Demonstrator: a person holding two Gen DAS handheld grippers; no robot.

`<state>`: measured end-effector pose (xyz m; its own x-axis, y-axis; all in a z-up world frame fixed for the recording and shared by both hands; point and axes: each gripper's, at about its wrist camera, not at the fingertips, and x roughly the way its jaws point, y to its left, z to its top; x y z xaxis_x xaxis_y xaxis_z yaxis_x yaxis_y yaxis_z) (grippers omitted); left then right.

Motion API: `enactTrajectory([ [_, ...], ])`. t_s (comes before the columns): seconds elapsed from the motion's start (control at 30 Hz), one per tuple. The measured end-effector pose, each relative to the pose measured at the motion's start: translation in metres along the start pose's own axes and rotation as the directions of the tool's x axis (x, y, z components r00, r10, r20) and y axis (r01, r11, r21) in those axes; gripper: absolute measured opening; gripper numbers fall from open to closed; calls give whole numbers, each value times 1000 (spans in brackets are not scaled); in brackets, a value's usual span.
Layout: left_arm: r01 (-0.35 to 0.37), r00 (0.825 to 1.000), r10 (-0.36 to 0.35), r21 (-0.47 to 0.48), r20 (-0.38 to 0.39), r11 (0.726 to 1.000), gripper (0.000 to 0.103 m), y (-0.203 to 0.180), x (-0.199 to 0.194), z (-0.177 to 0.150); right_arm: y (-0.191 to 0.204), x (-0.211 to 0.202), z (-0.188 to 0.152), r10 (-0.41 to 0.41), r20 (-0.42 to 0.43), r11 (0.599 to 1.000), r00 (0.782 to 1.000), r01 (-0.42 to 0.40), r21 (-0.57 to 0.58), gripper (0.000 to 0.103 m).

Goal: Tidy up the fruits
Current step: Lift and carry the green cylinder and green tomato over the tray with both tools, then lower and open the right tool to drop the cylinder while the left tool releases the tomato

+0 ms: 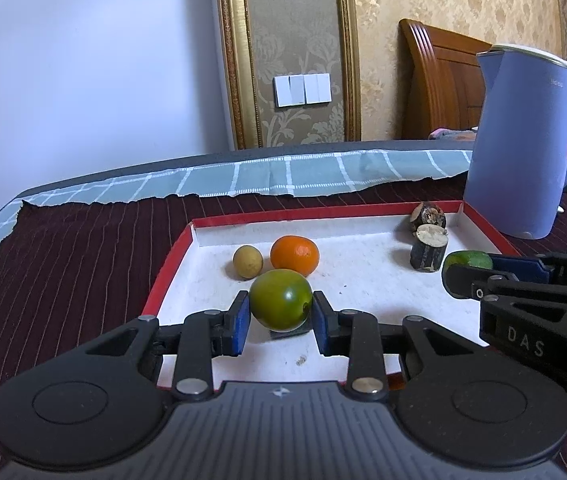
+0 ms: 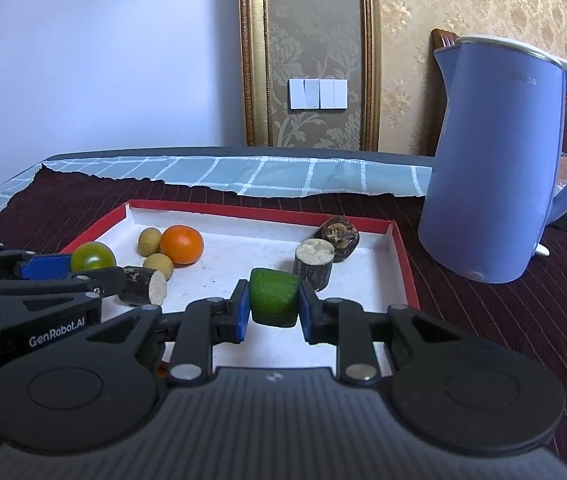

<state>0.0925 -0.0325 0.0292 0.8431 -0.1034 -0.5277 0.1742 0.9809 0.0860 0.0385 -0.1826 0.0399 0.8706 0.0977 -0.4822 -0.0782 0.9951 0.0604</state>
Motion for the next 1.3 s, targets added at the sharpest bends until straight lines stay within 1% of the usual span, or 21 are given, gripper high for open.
enactTrajectory([
  [0.3,4,1000,-4,1,-27,1000,31,-2,16,9,-2,6,3,-3,-5,1000,1000,3,-4,24],
  [0.93,-25,999,27,28,-41,999,31,-14,40,21,-9,20,12,-15,-10,1000,1000,15,-1,24],
  [1.3,-51,998,53,54,-41,997,31,-20,60,37,-15,43,27,-45,-23,999,999,45,2,24],
])
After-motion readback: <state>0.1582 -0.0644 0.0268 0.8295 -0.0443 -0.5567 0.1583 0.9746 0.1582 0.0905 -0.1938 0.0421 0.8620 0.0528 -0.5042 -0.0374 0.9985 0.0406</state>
